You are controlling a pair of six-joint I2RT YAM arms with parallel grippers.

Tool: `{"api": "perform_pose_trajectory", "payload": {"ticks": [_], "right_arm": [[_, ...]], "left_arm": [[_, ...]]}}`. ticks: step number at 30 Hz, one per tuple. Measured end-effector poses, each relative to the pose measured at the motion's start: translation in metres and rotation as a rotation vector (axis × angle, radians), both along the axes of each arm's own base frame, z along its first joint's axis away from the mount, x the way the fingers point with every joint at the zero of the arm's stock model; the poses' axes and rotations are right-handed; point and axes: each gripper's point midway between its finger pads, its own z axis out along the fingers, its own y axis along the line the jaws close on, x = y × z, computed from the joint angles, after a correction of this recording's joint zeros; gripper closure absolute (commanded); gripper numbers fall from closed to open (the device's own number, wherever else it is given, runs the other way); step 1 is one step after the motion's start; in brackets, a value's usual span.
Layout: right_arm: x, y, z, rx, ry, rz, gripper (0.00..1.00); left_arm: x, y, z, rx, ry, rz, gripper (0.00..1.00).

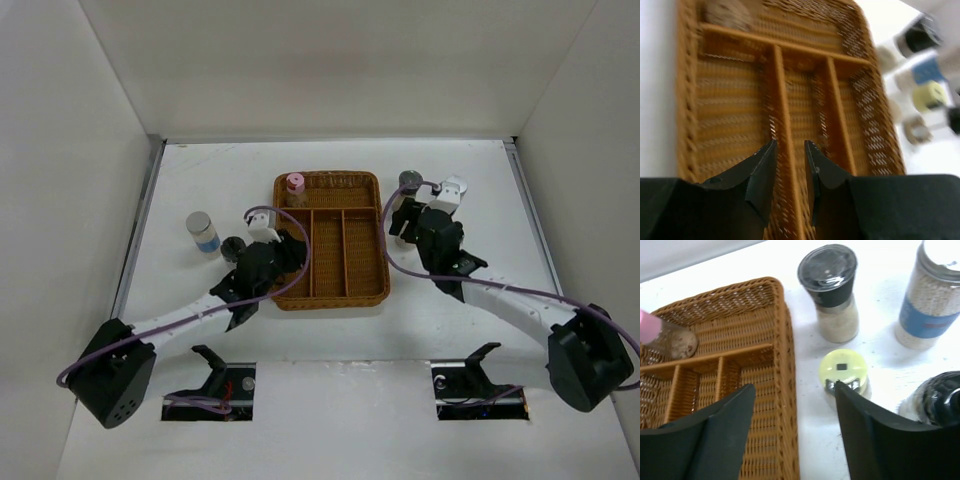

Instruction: Organize the condiment bottles

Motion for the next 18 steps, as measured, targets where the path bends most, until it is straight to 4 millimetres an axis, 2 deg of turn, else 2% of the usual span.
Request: {"api": "perform_pose_trajectory", "payload": {"ticks": [5, 9, 13, 18], "right_arm": [[0.011, -0.017, -0.007, -0.023, 0.038, -0.053, 0.20], [0.019, -0.022, -0.022, -0.058, 0.100, -0.075, 0.20], [0.025, -0.020, -0.030, -0.084, 0.140, -0.079, 0.21], [0.037, -0.019, -0.031, -0.097, 0.150, -0.104, 0.25]], "left_arm": [[-0.029, -0.035, 0.013, -0.097, -0.061, -0.156, 0.72], [-0.041, -0.057, 0.005, -0.134, -0.071, -0.241, 0.71], [-0.049, -0.068, -0.009, -0.150, -0.057, -0.289, 0.71], [-0.058, -0.072, -0.010, -0.186, -0.066, -0.318, 0.70]]}}
